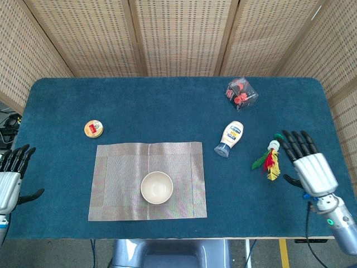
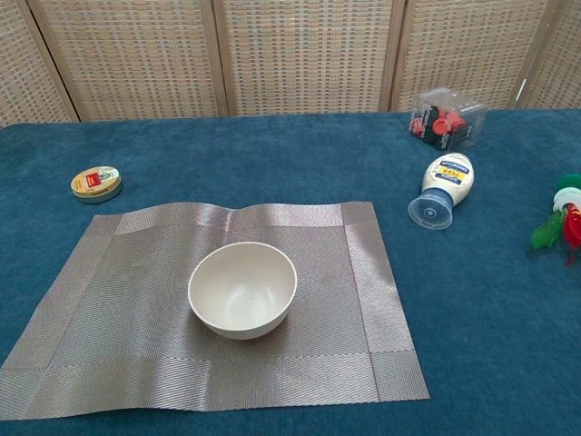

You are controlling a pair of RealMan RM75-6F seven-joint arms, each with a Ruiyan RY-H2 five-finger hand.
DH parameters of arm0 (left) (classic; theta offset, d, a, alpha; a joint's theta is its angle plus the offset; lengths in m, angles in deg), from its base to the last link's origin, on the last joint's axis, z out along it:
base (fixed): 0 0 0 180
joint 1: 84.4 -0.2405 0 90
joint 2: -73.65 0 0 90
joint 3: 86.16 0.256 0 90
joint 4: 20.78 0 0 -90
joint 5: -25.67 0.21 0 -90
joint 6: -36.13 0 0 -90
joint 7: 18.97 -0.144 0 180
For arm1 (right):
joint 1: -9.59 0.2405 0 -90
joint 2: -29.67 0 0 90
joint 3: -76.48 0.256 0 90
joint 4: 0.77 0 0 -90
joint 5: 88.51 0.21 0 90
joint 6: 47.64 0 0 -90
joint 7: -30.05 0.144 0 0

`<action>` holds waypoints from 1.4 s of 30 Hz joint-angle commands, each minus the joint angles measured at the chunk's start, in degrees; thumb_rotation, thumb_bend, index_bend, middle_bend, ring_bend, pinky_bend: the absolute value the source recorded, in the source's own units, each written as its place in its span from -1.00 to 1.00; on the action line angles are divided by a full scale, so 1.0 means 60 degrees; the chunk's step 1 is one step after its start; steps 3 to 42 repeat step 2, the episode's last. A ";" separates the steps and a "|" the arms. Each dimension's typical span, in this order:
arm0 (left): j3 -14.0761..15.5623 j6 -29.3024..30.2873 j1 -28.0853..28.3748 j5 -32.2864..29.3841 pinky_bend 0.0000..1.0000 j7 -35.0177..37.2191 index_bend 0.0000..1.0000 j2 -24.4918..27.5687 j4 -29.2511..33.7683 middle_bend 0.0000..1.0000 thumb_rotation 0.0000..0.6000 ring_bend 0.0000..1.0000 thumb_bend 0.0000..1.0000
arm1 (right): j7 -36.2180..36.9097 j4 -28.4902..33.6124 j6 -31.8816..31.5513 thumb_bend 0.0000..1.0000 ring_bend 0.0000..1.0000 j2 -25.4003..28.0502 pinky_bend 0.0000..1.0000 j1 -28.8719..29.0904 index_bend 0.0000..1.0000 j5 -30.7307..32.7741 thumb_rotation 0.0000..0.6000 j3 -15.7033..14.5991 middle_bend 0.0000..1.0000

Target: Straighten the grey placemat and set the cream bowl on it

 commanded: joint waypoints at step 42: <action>0.0193 0.0299 -0.0267 0.0298 -1.00 0.0143 -1.00 -0.0183 -0.0326 -1.00 1.00 -1.00 -1.00 | 0.1009 -0.0953 -0.0726 -1.00 -1.00 -0.0594 -1.00 -0.1118 -1.00 0.0797 1.00 -0.0168 -1.00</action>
